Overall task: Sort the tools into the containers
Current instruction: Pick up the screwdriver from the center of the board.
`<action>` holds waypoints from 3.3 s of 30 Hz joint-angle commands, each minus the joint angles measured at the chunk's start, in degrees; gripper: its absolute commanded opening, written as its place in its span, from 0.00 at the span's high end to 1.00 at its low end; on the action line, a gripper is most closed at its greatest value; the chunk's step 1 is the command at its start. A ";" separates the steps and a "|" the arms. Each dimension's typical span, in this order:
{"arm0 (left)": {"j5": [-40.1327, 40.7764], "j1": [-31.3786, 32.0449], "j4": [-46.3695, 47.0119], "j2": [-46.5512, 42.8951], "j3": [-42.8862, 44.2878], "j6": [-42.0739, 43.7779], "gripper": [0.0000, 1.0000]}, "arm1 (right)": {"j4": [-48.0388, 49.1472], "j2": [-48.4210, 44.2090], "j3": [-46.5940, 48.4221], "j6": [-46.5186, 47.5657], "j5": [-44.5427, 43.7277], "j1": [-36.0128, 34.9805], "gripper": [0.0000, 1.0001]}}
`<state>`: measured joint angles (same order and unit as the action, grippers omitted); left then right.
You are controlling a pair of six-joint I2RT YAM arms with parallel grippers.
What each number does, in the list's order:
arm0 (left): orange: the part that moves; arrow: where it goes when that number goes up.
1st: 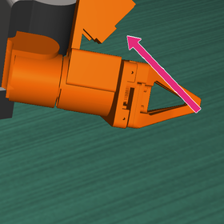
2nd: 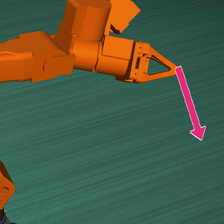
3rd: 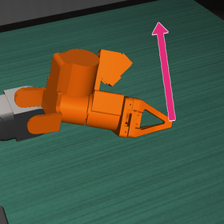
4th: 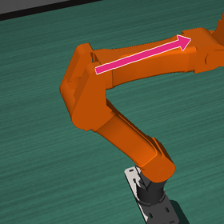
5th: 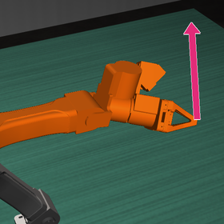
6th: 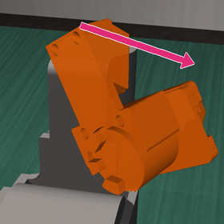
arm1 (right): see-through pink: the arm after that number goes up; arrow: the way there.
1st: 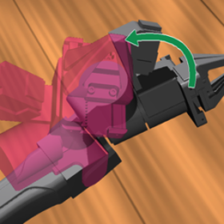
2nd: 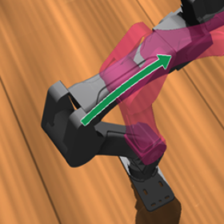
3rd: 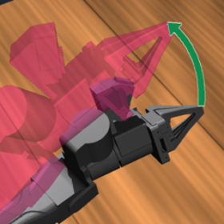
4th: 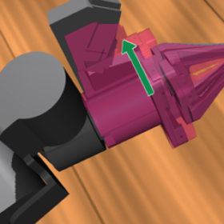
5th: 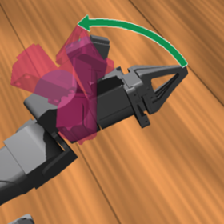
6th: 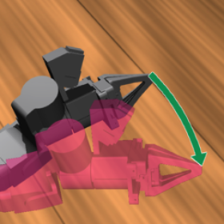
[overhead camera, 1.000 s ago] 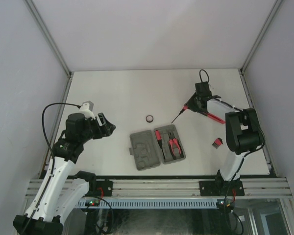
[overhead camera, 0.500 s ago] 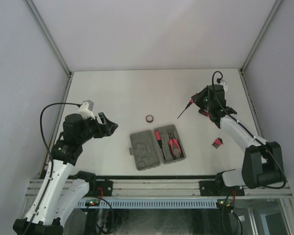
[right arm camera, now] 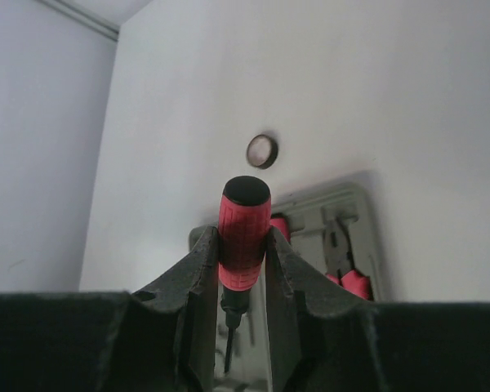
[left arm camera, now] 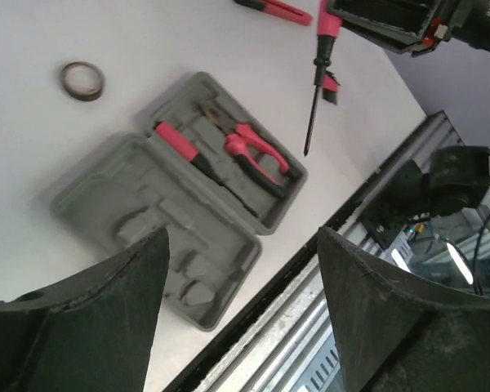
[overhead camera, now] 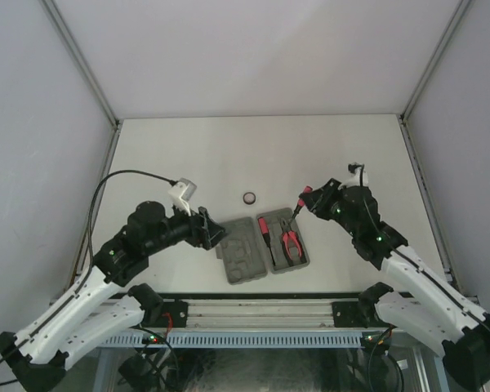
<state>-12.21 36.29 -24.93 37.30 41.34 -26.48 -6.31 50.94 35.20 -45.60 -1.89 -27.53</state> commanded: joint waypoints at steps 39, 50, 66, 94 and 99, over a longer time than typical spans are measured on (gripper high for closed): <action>9.45 29.19 29.97 16.52 -9.74 -10.52 0.76 | 7.88 -9.70 -7.33 -21.51 -18.80 -35.05 1.00; 11.60 29.26 25.53 13.49 -8.97 -10.36 1.00 | 7.01 -12.61 -7.26 -16.86 -19.76 -36.85 0.73; 26.89 29.14 9.33 0.95 -5.74 -5.03 1.00 | -5.24 -31.25 -7.33 2.85 -35.23 -36.65 0.46; 30.32 28.49 -2.39 4.47 -1.02 -7.00 1.00 | 4.37 -28.48 -6.53 42.70 -25.16 -33.40 0.45; 30.10 27.51 -2.00 1.67 -1.79 -6.33 1.00 | 6.42 -26.19 -6.45 49.06 -19.22 -33.93 0.45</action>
<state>17.80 64.82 -28.51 41.67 39.72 -32.08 -4.71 23.73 27.05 -4.69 -27.35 -61.14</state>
